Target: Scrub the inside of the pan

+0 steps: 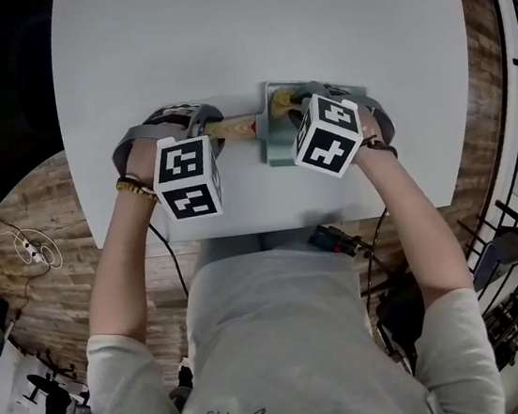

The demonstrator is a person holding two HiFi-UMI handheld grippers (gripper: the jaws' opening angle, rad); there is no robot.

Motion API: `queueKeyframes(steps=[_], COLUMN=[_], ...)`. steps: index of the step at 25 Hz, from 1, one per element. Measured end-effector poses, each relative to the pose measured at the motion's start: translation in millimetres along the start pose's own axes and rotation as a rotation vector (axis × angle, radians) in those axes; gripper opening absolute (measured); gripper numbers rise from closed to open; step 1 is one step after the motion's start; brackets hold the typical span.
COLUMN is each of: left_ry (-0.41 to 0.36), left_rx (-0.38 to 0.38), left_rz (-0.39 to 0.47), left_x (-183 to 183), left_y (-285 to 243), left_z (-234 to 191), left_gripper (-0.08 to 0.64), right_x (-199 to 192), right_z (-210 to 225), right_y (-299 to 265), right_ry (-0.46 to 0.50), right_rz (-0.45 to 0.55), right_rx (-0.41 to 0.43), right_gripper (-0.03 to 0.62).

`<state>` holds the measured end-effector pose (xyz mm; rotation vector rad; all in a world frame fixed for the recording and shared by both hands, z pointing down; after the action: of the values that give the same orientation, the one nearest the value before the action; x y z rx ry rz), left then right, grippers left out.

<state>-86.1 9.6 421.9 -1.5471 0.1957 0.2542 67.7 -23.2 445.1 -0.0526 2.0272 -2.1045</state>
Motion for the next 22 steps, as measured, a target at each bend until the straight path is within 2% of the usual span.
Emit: queueKeyframes(steps=[6,13,18,22], left_ry=[0.021,0.049,0.06,0.068], left_rx=[-0.01,-0.011,0.003,-0.002], left_rz=[0.007,0.003,-0.005,-0.004], left_x=[0,-1,-5,-7], left_y=[-2,-4,-4,-6], left_z=[-2,-4,-6,-9], left_gripper=[0.15,0.15,0.15,0.15], right_x=[2,-1,-7,-13], right_z=[12,7,-14,-34], right_y=[-1,-2,-3,-5], right_ry=[0.008,0.015,0.032,0.024], right_rz=[-0.011,0.015,0.003,-0.001], right_rx=[0.008,-0.026,0.032,0.12], right_gripper=[0.071,0.069,0.069,0.069])
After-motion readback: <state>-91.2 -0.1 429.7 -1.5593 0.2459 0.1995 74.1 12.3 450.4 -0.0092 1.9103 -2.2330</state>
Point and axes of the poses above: the fingertips, and each gripper's own axes: y backward along the fingers, z to its right, x out of its top, the point moved 9 cm from there along y, backward along the fingers, and after that the axes turned 3 degrees about -z, right-handed, at the moved point
